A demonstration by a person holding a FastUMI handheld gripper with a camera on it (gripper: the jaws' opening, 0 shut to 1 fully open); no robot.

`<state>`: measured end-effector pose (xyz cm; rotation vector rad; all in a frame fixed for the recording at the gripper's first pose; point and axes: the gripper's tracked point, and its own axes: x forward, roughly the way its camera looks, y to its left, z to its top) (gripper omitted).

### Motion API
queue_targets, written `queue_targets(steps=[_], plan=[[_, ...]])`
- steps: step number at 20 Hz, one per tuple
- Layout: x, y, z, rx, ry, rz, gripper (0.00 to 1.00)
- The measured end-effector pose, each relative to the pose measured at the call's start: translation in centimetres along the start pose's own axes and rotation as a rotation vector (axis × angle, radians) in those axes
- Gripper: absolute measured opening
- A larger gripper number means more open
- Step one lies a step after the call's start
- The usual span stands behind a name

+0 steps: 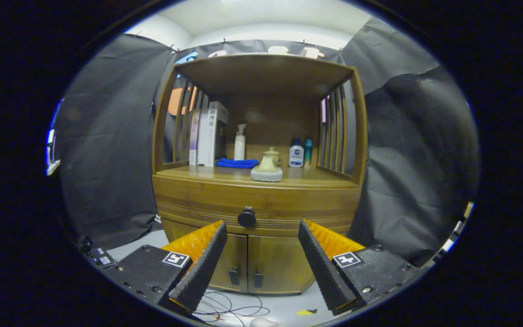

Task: Pull open the drawer, take out the items inside it, and place them on the countertop above the cabinet.

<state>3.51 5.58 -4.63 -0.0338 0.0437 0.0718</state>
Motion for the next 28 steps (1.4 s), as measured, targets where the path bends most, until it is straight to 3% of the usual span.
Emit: queue_targets(steps=[8, 28], plan=[[-4.7, -3.6, 2.0, 0.066, -0.056, -0.051, 1.0], [-4.7, -4.6, 1.3, 0.071, -0.026, -0.048, 1.0]])
